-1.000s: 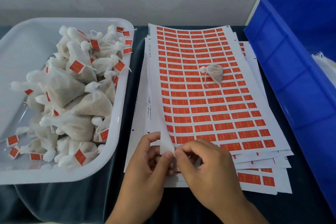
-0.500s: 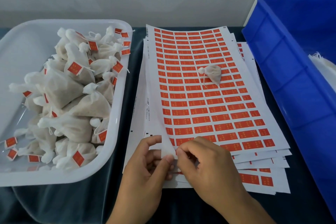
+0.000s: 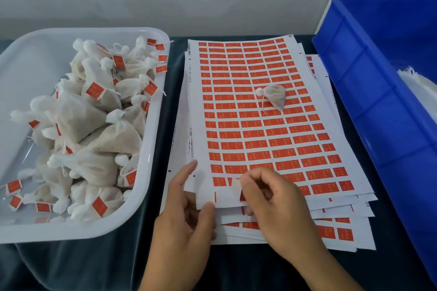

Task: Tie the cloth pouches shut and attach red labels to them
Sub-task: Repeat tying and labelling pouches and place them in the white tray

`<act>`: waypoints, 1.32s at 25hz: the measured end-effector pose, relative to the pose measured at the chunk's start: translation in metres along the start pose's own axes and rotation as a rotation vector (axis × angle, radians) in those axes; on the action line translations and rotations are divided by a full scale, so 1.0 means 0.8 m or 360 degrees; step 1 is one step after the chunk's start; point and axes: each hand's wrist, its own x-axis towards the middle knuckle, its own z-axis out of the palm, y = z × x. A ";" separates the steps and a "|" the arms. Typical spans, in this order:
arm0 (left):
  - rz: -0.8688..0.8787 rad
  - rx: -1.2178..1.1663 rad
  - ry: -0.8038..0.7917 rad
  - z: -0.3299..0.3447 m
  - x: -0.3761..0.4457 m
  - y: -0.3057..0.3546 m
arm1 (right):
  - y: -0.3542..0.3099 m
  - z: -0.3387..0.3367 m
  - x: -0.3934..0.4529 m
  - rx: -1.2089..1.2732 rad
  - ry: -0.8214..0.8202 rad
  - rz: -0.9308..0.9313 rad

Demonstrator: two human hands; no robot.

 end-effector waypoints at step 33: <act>-0.0323 -0.0184 -0.0064 0.138 0.188 0.102 | 0.040 -0.099 0.182 0.0448 0.0740 0.0031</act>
